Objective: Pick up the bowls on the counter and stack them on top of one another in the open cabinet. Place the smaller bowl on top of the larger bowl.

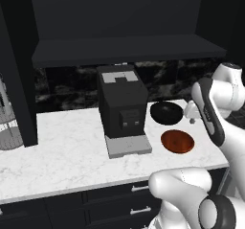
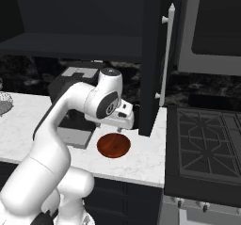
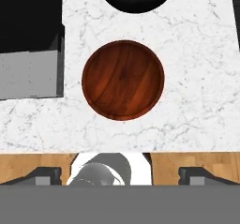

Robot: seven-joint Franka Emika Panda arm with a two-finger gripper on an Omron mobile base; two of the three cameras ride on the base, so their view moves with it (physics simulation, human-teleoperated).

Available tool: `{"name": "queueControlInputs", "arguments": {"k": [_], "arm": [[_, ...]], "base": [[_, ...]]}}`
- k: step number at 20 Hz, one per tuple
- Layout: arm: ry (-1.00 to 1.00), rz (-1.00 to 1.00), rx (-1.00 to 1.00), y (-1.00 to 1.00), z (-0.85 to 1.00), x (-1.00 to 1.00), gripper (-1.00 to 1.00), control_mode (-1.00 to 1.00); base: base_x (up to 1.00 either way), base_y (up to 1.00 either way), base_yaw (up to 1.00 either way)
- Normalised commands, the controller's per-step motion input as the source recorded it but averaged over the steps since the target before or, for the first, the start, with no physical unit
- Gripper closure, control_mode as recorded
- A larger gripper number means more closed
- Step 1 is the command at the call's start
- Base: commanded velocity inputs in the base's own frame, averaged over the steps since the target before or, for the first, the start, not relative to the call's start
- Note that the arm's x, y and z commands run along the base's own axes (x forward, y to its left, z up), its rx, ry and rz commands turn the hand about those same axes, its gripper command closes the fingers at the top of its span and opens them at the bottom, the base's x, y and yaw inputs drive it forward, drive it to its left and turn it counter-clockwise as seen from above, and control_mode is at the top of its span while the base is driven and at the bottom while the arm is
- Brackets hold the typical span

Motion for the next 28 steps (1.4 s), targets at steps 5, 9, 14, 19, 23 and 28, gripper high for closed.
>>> {"name": "queueControlInputs", "arguments": {"k": [5, 9, 14, 19, 23, 28], "arm": [[0.0, 0.0, 0.0, -0.32, -0.4, 0.18, -1.0, -1.0], [0.0, 0.0, 0.05, -0.12, -0.45, 0.21, -1.0, -1.0], [0.0, 0.0, 0.15, -0.04, -0.48, 0.38, -1.0, -1.0], [0.09, 0.0, 0.01, 0.0, -0.3, 0.56, -1.0, -1.0], [0.15, 0.0, 0.0, -0.2, -0.25, 0.37, -1.0, -1.0], [0.02, 0.0, 0.06, -0.34, -0.33, 0.05, -1.0, -1.0]], "base": [[0.0, 0.0, 0.0], [0.0, 0.0, 0.0], [0.0, 0.0, 0.0], [0.0, 0.0, 0.0], [0.0, 0.0, 0.0], [0.0, 0.0, 0.0]]}}
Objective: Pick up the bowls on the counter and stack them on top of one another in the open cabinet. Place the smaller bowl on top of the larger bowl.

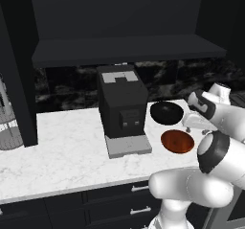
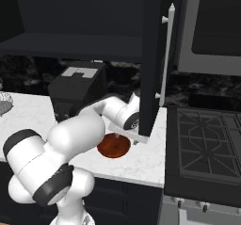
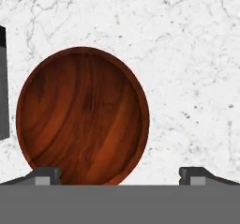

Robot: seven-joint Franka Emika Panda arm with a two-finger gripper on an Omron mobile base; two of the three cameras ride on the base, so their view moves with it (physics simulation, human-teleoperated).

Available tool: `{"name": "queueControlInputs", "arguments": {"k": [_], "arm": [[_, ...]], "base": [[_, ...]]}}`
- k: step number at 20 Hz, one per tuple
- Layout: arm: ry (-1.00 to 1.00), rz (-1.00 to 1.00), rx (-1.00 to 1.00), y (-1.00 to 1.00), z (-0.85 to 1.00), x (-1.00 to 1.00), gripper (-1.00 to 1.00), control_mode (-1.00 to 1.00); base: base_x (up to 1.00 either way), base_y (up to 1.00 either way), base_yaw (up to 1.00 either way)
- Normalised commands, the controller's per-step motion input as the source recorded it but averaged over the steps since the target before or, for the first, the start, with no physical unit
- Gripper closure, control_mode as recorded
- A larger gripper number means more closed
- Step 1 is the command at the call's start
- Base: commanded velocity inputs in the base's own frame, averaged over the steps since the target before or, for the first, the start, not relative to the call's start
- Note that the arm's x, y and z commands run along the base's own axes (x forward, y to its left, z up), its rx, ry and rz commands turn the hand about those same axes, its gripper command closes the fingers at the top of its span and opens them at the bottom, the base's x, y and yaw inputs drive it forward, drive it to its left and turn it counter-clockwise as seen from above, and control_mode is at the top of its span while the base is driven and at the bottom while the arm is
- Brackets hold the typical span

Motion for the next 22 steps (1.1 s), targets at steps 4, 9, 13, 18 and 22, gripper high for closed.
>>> {"name": "queueControlInputs", "arguments": {"k": [4, 9, 13, 18, 22], "arm": [[0.07, 0.0, 0.03, 0.0, -0.47, 0.18, -1.0, -1.0], [0.01, 0.0, 0.01, 0.0, -0.38, 0.09, -1.0, -1.0], [0.0, 0.0, 0.0, 0.0, -0.29, 0.01, -1.0, -1.0], [0.01, 0.0, 0.0, 0.15, -0.25, 0.05, -1.0, -1.0], [0.03, 0.0, 0.0, 0.1, -0.23, 0.0, -1.0, -1.0]], "base": [[0.0, 0.0, 0.0], [0.0, 0.0, 0.0], [0.0, 0.0, 0.0], [0.0, 0.0, 0.0], [0.0, 0.0, 0.0]]}}
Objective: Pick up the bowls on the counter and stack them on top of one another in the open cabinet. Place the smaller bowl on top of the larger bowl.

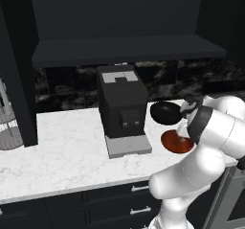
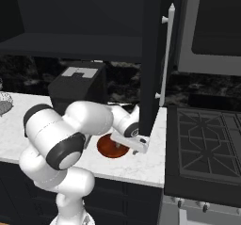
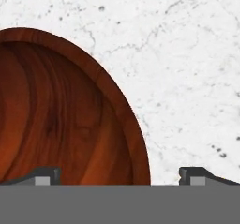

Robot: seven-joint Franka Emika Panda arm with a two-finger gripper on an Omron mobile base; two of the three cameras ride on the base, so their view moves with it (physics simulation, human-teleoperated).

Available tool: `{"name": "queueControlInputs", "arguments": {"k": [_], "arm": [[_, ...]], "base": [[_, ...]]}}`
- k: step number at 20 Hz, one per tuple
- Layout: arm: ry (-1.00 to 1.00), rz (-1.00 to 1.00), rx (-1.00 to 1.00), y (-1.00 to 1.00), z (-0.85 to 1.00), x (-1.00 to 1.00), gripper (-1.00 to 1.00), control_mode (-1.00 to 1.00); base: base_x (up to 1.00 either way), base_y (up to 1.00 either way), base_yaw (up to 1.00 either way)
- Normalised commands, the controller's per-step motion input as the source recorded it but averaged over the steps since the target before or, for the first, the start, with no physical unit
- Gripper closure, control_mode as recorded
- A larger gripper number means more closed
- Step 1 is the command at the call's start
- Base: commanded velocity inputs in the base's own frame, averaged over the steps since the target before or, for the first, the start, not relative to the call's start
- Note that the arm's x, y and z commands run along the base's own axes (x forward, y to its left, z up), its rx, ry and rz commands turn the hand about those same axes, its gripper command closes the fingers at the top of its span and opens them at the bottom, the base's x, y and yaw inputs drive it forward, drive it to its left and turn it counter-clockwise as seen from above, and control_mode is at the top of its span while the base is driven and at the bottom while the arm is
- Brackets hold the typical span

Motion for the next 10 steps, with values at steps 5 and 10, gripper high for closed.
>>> {"name": "queueControlInputs", "arguments": {"k": [5, 10], "arm": [[0.02, 0.01, 0.0, 0.0, -0.25, 0.0, -1.0, -1.0], [0.0, 0.01, 0.01, 0.08, -0.1, 0.0, 1.0, -1.0]], "base": [[0.0, 0.0, 0.0], [0.0, 0.0, 0.0]]}}
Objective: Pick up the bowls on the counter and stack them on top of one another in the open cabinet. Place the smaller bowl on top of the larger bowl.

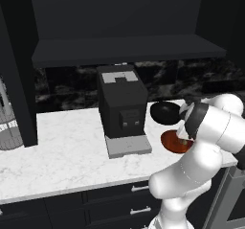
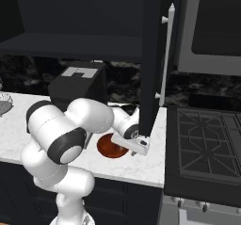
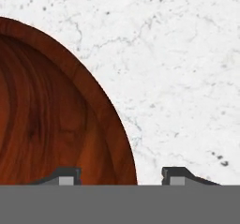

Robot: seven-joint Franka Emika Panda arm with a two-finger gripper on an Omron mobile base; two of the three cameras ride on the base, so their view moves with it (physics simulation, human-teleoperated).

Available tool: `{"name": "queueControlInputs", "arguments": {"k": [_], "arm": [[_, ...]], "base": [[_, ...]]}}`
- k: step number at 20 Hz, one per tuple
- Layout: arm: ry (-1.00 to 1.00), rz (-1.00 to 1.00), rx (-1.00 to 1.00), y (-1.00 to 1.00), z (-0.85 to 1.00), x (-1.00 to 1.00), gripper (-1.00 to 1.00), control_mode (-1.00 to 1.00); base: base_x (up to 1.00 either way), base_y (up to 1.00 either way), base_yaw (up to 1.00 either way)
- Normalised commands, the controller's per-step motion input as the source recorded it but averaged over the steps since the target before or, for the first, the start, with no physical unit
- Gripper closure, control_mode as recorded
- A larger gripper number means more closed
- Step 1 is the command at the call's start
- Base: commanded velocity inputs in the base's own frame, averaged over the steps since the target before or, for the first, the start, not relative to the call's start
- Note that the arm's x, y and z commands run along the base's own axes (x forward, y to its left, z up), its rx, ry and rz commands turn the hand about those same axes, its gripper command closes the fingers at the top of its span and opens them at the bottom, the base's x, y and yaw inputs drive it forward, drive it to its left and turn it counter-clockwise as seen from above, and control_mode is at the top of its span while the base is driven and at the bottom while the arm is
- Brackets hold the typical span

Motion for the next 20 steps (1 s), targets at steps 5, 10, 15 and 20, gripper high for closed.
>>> {"name": "queueControlInputs", "arguments": {"k": [5, 10, 15, 20], "arm": [[0.0, 0.01, 0.0, 0.01, 0.0, 0.0, 1.0, -1.0], [0.0, 0.0, 0.0, 0.03, 0.17, -0.02, 1.0, -1.0], [-0.01, -0.06, 0.0, 0.0, 0.49, -0.07, 1.0, -1.0], [0.01, -0.12, 0.03, 0.0, 0.36, 0.0, 1.0, -1.0]], "base": [[0.0, 0.0, 0.0], [0.0, 0.0, 0.0], [0.0, 0.0, 0.0], [0.0, 0.0, 0.0]]}}
